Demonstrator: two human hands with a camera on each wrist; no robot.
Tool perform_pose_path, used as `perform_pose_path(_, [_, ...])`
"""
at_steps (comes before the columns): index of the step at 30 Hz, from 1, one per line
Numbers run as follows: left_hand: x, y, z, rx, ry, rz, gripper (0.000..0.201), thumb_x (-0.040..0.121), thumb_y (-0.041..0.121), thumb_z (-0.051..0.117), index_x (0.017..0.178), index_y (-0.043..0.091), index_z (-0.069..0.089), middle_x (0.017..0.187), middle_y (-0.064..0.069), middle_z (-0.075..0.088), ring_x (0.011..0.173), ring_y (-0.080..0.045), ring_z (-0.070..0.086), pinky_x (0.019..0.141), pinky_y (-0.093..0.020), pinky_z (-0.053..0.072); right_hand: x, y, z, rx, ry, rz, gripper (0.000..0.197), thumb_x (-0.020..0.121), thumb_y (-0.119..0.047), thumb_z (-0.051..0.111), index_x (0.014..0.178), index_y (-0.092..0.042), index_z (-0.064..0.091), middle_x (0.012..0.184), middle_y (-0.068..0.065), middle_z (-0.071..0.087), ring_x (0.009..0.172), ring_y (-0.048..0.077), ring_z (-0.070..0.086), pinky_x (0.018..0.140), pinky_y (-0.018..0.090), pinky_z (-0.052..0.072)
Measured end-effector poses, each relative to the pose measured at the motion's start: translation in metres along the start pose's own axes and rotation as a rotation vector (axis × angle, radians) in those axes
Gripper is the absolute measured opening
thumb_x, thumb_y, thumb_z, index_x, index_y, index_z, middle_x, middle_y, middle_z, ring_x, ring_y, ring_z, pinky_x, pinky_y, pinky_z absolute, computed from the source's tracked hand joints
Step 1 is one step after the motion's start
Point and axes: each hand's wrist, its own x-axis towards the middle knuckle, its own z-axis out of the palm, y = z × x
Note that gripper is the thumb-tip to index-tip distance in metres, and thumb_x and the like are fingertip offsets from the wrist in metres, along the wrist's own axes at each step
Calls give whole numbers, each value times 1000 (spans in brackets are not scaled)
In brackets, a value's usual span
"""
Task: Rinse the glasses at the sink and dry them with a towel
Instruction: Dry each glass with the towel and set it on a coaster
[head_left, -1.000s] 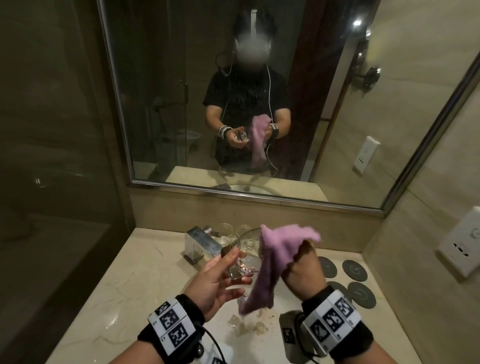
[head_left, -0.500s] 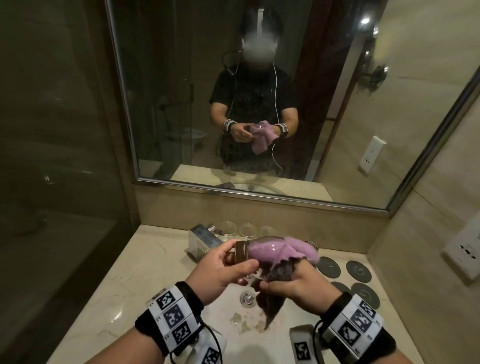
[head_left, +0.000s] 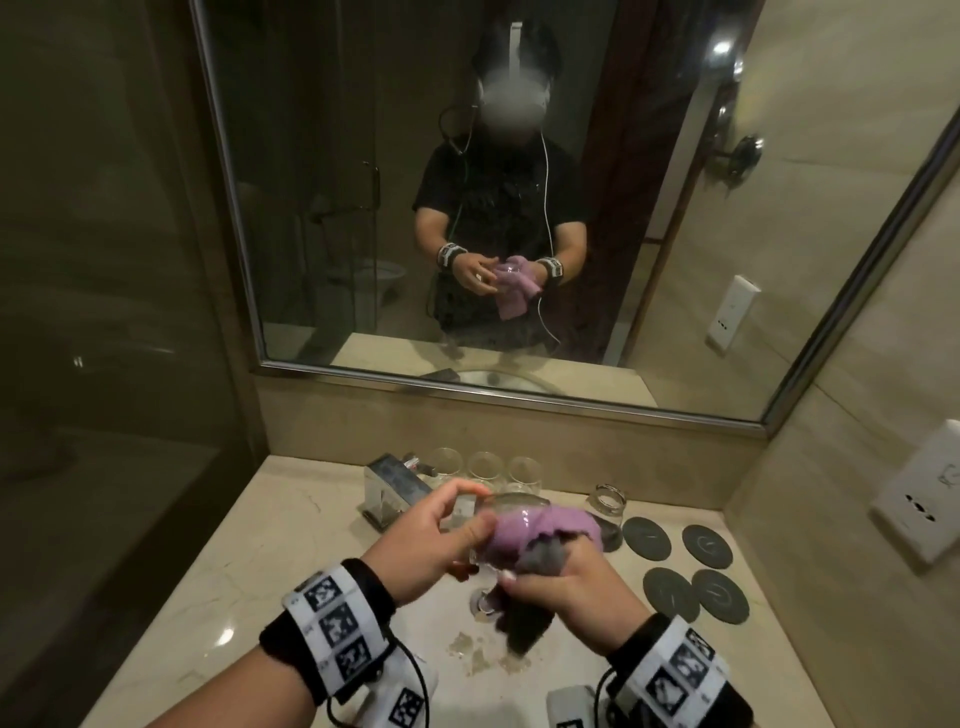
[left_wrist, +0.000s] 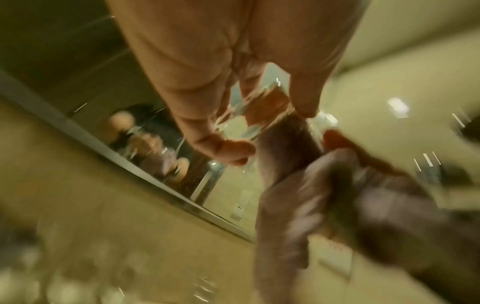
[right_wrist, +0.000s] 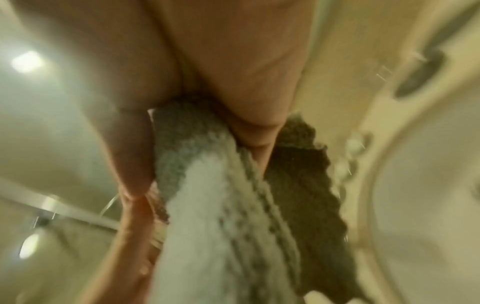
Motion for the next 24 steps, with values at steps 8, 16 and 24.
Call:
perform_pose_path(8, [6,3,3,-133,-20,-139,53,79,53,59,120,21,54,108,-13,60,62,-18,59,51,-26,49,3,-3,-6,194,8,8,41,81,-3,67,121,2,59,88,30,63,79,40,63,76,56,55])
perform_pose_path(16, [-1,0,2,299,-19,142,45,86,38,68,126,33,49,112,4,63,82,-11,69,70,-26,56,1,-1,-1,494,25,-49,40,78,1,65,116,12,58,109,35,61,88,35,63,83,44,52])
perform_pose_path(24, [-2,-11,-8,275,-42,152,48,78,40,73,121,44,52,103,-5,69,82,-35,65,76,-46,57,7,1,4,541,77,-34,47,75,2,68,119,8,56,100,29,60,72,32,62,72,40,55])
